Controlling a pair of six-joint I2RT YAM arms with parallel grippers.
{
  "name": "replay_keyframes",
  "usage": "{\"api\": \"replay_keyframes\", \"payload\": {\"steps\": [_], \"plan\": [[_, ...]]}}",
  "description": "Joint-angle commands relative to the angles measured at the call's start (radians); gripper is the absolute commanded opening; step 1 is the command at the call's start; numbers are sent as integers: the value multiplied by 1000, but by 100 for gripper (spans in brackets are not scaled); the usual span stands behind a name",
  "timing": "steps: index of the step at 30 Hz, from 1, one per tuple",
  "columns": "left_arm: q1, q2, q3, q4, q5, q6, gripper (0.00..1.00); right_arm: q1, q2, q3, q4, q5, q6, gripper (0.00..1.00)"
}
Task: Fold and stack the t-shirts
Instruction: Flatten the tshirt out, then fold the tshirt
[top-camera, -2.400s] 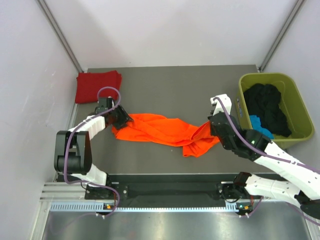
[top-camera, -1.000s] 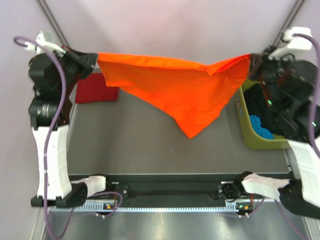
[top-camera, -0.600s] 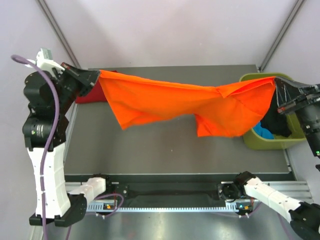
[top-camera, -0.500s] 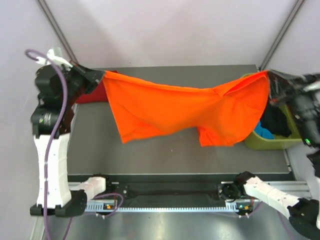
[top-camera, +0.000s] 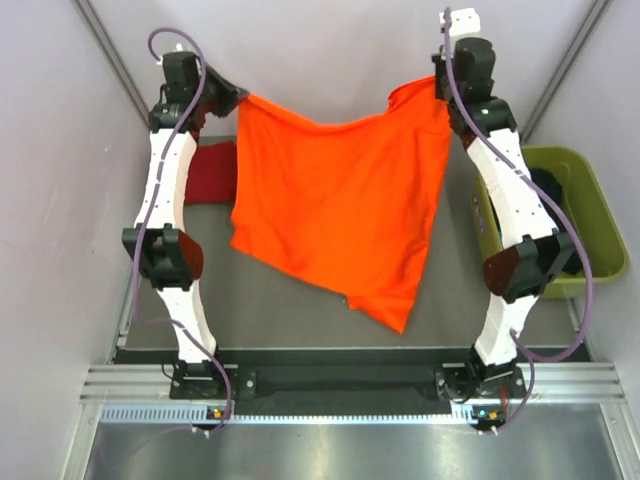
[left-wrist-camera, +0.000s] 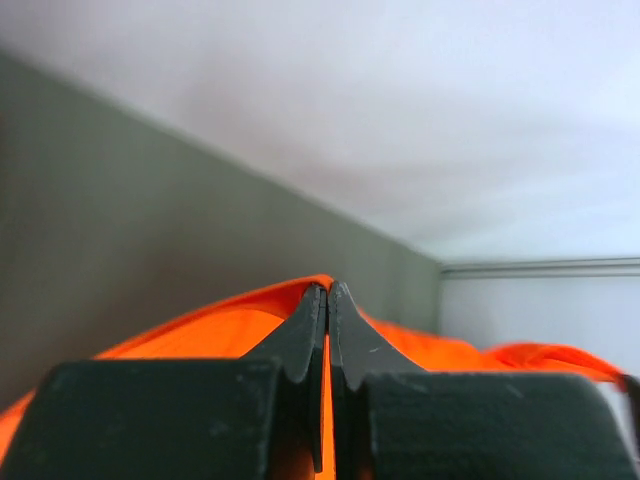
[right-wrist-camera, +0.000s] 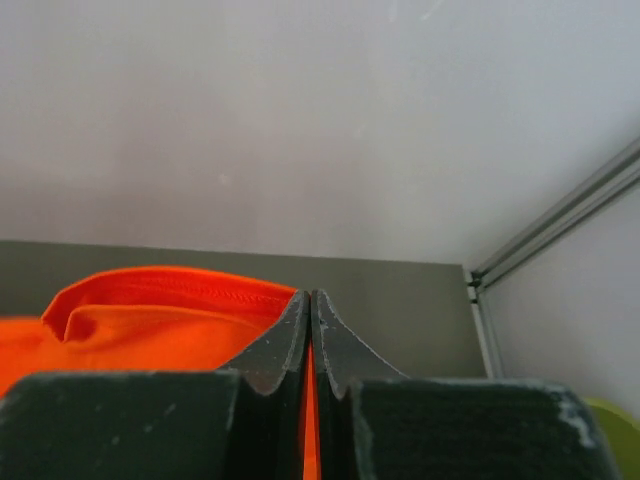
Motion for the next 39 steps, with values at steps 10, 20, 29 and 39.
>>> {"api": "replay_keyframes", "payload": {"steps": [10,20,29,39], "plan": [[16,-315,-151,69,26,59,0,-40,-376,-38,51,-91,-50,0],[16,-753,-918,78,-9,170,0,-31,-837,-861,-187,-183,174,0],[16,-959,-1427,46,57,159,0,-7,-1070,-1271,-463,-241,441,0],[16,-1038,-1475,-38,-124,94,0,49,-1042,-1308,-502,-232,649,0]]}}
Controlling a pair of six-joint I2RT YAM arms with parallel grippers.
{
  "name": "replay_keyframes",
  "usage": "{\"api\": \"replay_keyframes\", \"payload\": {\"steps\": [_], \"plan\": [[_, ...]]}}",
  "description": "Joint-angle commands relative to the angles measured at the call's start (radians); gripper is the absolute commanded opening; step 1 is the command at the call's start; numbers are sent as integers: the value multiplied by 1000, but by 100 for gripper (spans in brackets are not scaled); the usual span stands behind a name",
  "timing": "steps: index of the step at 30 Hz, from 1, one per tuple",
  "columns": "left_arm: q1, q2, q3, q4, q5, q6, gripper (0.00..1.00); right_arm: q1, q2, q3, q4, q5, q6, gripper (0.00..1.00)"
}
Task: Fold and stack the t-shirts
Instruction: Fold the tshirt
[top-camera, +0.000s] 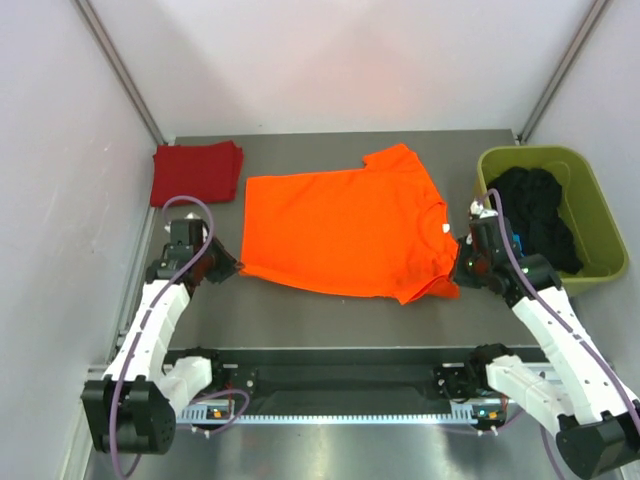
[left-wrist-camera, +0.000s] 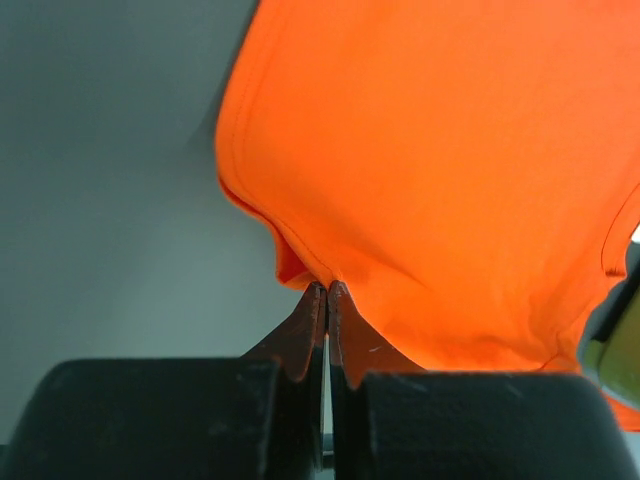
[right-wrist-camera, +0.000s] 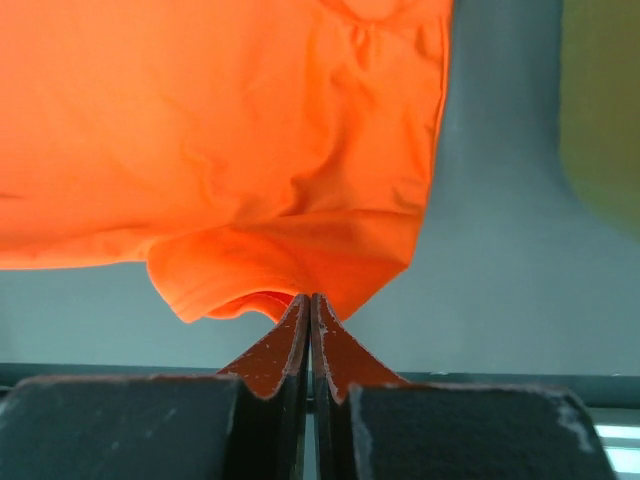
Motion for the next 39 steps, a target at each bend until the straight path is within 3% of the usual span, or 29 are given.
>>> {"api": "replay_keyframes", "payload": {"steps": [1,9,14,19,26,39], "plan": [[5,-41,42,-41,-93,-37,0,13,-43,-36,11,-13,107,0],[7,-59,-20,-49,-151,-83,0,11,-49,-78,51,56,135,0],[5,32,-28,34,-128,-93,0,11,61,-35,129,109,86,0],[7,143,45,92,-147,-54,0,10,225,66,161,206,-18,0],[5,330,125,175,-125,-55,0,6,351,126,302,214,-172,0],[5,583,308,169,-133,-52,0,-3,580,271,433,301,-310,0]]}}
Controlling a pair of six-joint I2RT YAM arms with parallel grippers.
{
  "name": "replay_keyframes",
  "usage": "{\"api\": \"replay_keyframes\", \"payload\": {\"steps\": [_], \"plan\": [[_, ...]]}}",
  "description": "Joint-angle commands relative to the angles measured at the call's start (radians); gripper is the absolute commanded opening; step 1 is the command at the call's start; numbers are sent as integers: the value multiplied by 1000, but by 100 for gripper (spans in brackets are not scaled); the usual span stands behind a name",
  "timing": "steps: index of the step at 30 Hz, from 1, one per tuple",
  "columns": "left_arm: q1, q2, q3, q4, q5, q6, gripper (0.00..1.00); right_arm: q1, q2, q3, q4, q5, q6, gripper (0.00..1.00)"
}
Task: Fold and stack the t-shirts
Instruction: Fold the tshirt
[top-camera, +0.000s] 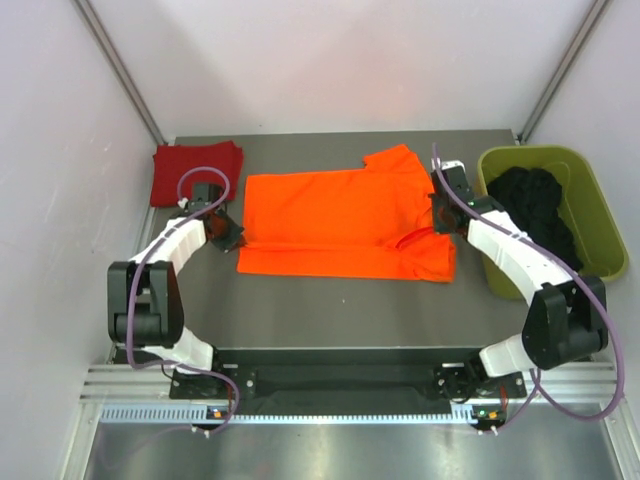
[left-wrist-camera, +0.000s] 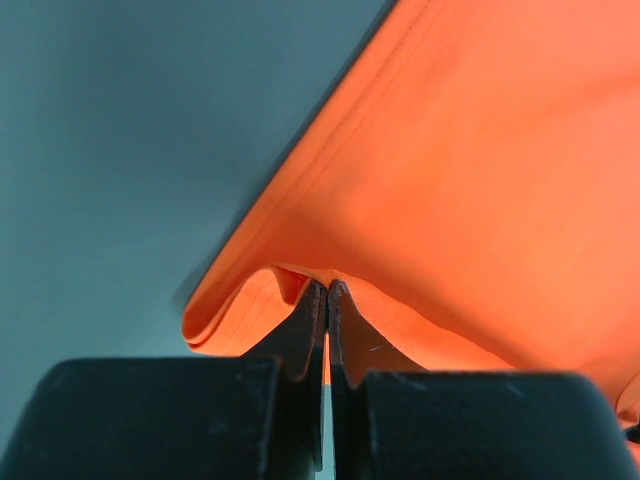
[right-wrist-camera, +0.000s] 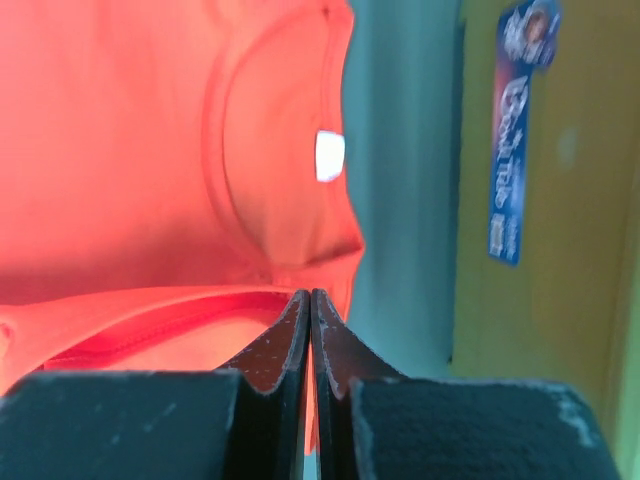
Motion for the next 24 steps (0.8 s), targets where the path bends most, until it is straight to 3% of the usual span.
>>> {"api": "replay_keyframes", "payload": {"steps": [1,21,24], "plan": [[5,50,57,34,-7,12,0,-4,37,75,98,55,-65,0],[5,167,141,15,-49,33,0,-6,163,73,296,55,-200,0],[5,175,161,-14,-87,32,17,-6,189,86,297,32,-205,1]]}}
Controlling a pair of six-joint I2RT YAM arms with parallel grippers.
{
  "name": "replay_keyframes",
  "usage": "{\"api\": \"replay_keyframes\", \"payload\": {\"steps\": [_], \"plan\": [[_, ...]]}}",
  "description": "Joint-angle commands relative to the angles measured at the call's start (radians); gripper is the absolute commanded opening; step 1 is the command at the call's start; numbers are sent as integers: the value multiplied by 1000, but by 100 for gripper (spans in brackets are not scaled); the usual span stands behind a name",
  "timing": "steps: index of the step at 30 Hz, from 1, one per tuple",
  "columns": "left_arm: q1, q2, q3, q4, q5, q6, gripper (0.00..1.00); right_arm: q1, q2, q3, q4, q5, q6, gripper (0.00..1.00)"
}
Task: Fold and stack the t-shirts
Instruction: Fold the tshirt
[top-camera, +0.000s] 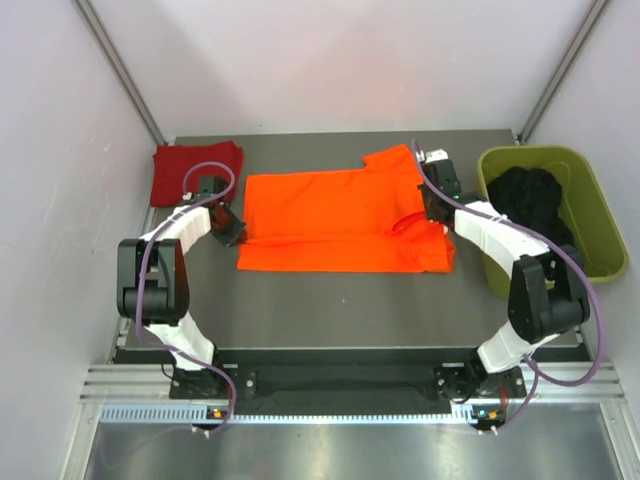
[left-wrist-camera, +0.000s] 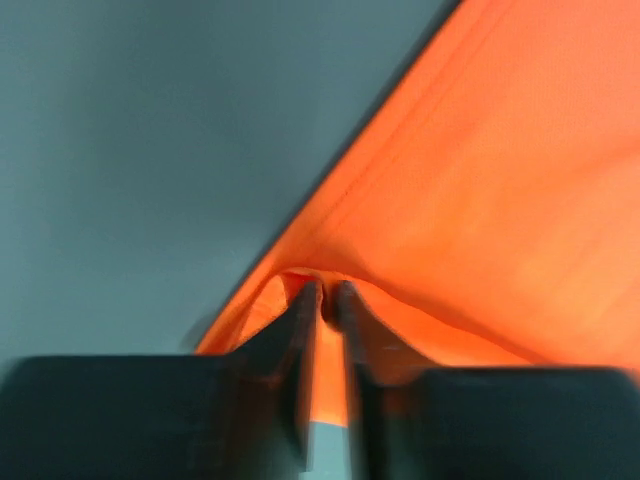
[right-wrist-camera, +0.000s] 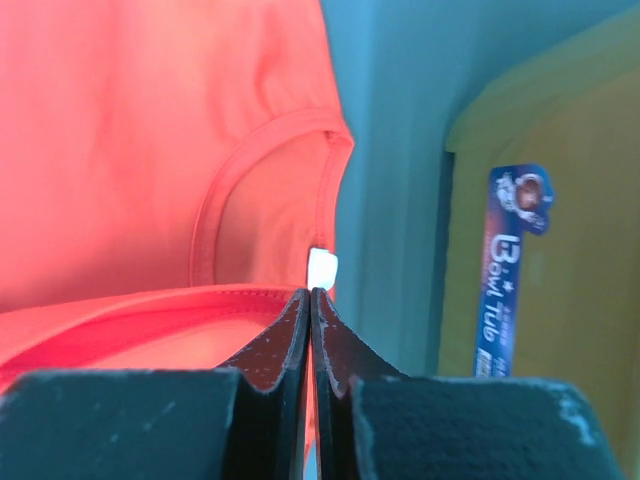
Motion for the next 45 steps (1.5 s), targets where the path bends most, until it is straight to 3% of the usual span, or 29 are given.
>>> {"api": "replay_keyframes", "payload": {"steps": [1,2,5,12,15,22,23,27,30,38,41,45], "plan": [[5,4,56,-15,-67,7,24,-3,36,49,52,-15,-24,1],[5,1,63,-18,-75,5,38,-3,43,54,51,-17,-24,1],[5,-16,83,-36,-87,16,50,-2,69,71,48,-22,-20,4],[-24,-173,12,-21,-95,73,52,-3,145,146,22,-20,-24,4],[-39,-230,-82,65,3,87,49,-2,165,151,17,-20,-26,4],[-39,-139,-91,78,30,81,44,-3,201,171,-4,47,-10,6],[-39,-122,-84,26,5,73,45,-3,217,181,-18,64,-9,8],[-39,-66,-70,-74,-195,47,46,0,233,302,-162,75,75,30],[-39,-138,-96,-65,-221,45,49,5,187,344,-317,-9,153,42],[-39,-333,-261,56,-75,64,55,6,-132,30,-400,-228,419,47],[-41,-335,-326,114,-9,38,54,9,-225,-88,-388,-265,520,45],[-41,-290,-352,140,-23,18,54,11,-308,-219,-347,-229,605,44]]}}
